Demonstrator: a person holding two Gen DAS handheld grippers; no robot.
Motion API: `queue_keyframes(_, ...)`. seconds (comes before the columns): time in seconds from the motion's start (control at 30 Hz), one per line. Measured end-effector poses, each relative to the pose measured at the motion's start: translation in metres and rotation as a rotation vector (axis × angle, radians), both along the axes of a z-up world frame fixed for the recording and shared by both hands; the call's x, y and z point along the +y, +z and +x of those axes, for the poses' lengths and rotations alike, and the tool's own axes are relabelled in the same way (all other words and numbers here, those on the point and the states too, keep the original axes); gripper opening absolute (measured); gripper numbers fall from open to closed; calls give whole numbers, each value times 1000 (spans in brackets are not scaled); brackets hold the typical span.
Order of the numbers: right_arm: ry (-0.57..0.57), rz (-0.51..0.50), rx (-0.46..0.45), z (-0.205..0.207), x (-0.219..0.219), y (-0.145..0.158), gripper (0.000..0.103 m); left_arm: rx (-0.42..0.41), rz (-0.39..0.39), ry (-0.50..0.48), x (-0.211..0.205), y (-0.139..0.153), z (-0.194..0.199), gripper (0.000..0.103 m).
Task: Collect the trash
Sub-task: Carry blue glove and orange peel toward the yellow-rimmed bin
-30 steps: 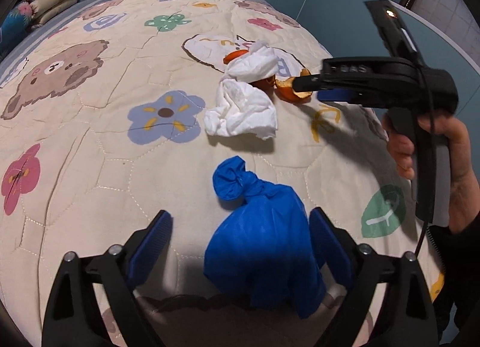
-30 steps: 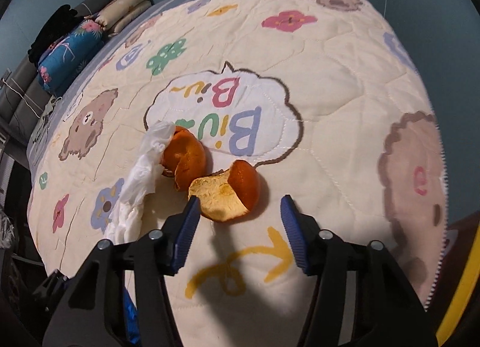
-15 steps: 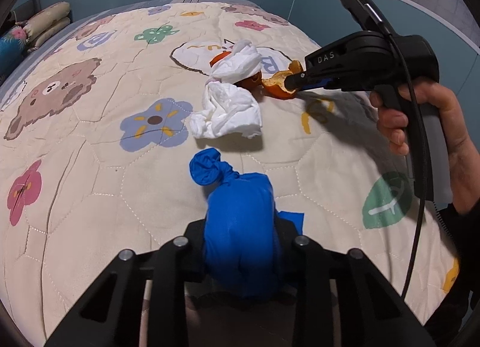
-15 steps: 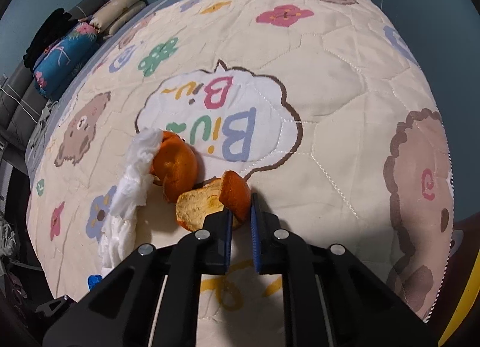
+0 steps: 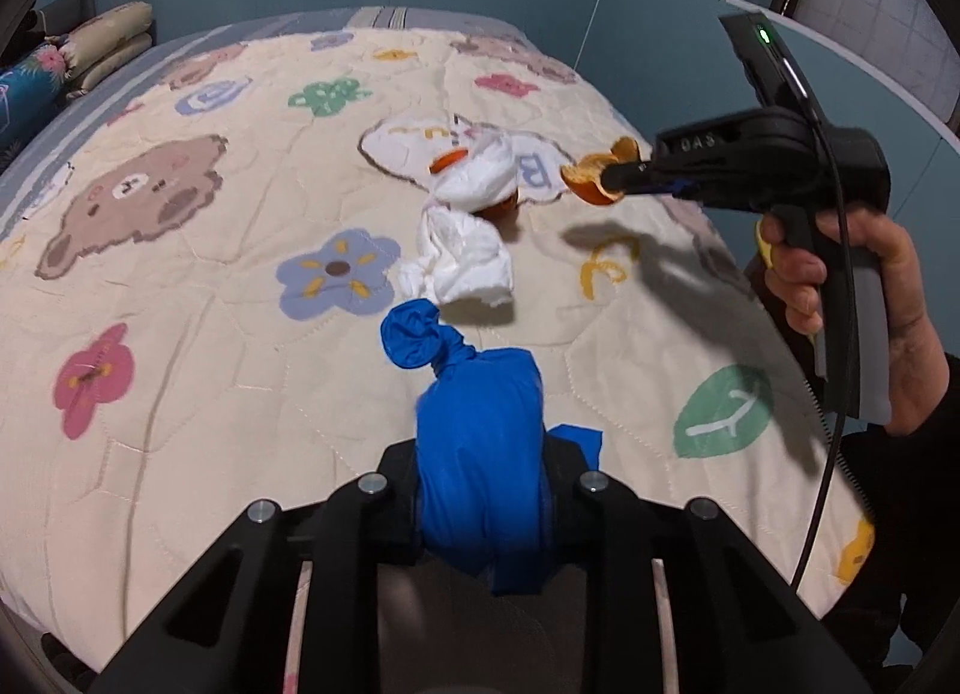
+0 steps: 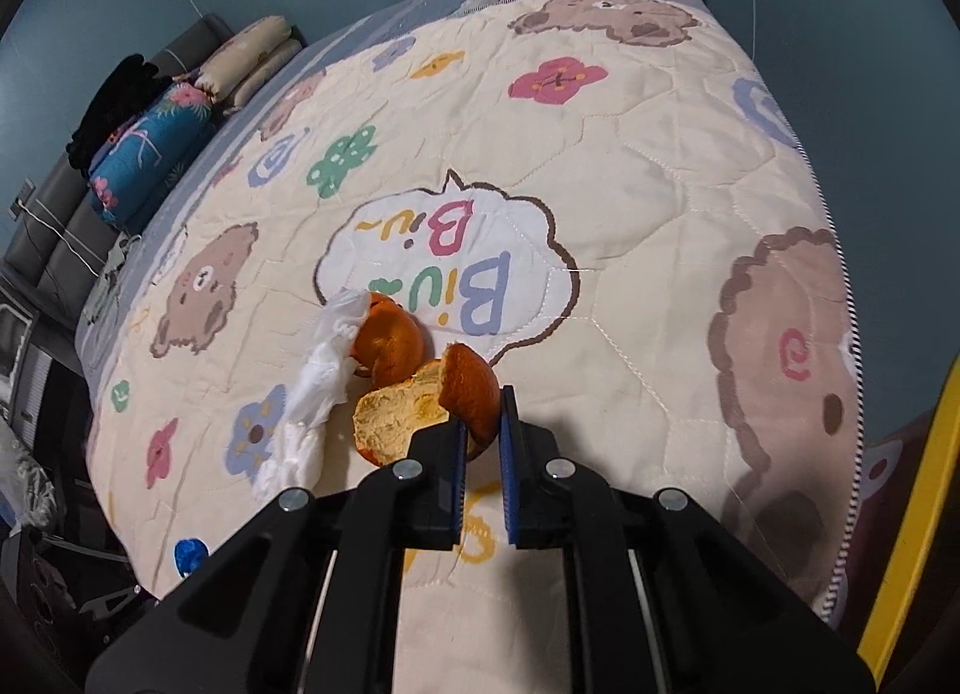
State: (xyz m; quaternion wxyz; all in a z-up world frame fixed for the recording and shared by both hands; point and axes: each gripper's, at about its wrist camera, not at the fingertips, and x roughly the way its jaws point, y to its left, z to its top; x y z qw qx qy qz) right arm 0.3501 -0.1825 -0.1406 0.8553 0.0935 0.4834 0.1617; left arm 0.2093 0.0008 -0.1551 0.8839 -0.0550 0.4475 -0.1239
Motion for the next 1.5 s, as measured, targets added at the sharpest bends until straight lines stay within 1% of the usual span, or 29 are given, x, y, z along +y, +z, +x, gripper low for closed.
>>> queue_keyframes(0.17,10,33,-27,-24,-12,23,9,-48,8,-1,-2,22,-9,24)
queue_keyframes(0.47,6,27,-103,-78,-43,68,9,-127,2,-7,-13,65,-27,24)
queue_keyframes(0.7,-7,14,-154,-117,-74,95,9,-170,8,-44,-30,93,-45,24)
queue_keyframes(0.87,-32,14,-176,-133,-98,105,9,-207,5,-85,-46,113,-52,24)
queue_keyframes(1.1,-83,31,-208,-150,-135,118,9,-255,8,-151,-75,135,-53,24)
queue_keyframes(1.37,-139,32,-240,-159,-172,129,9,-298,20,-207,-108,152,-45,24)
queue_keyframes(1.5,-176,33,-249,-161,-192,132,9,-303,25,-242,-127,156,-37,24)
